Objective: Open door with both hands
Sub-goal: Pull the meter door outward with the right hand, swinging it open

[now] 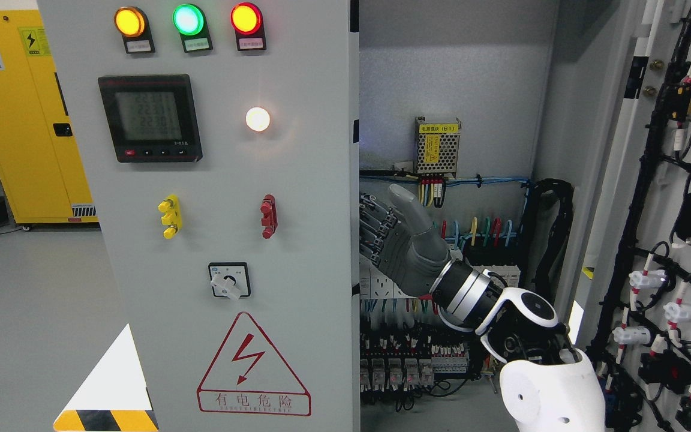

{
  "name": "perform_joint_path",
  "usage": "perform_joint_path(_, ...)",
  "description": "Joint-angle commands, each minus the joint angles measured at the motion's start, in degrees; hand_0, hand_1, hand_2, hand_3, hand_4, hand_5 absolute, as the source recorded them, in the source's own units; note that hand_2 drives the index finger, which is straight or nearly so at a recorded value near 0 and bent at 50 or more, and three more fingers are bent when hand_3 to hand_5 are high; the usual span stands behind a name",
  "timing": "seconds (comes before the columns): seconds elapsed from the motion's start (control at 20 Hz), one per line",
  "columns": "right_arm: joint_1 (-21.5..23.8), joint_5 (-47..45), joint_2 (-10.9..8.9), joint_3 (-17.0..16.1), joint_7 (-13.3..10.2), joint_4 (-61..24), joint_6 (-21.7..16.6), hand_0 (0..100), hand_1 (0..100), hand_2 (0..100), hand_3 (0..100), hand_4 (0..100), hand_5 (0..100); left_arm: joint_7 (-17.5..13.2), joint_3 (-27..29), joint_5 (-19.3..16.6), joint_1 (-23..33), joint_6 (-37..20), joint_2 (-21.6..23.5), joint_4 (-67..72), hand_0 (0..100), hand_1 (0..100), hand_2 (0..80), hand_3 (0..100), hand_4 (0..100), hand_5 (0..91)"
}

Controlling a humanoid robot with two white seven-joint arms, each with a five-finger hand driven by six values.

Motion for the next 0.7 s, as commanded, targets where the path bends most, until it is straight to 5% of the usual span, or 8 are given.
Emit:
perform_joint_path(0.0,0.0,-0.1,-0.11,-0.2,-0.7,-0.1,-0.1,20,12,0,0,0,0,0.0,0.0,0.0,0.0,0.0,0.5,1.6,0,0,0.0,0,0,0.0)
perform_joint_path(0.2,0.6,-0.8,-0.12,0.2,-0.6,-1.3,-0.2,20,12,0,0,0,0,0.0,0.1,0.0,0.0,0.0,0.6,1.6,0,0,0.0,0,0,0.0)
perform_joint_path(0.3,1.8,-1.7,-0.38,0.6,1.2,-3.2,-0.2,20,12,0,0,0,0,0.0,0.1,0.0,0.0,0.0,0.6,1.6,0,0,0.0,0,0,0.0)
perform_joint_path(0.65,6.3,-7.2,-4.15,4.9,1.7,-10.1,-0.2,20,12,0,0,0,0,0.0,0.1,0.0,0.0,0.0,0.5,1.6,0,0,0.0,0,0,0.0)
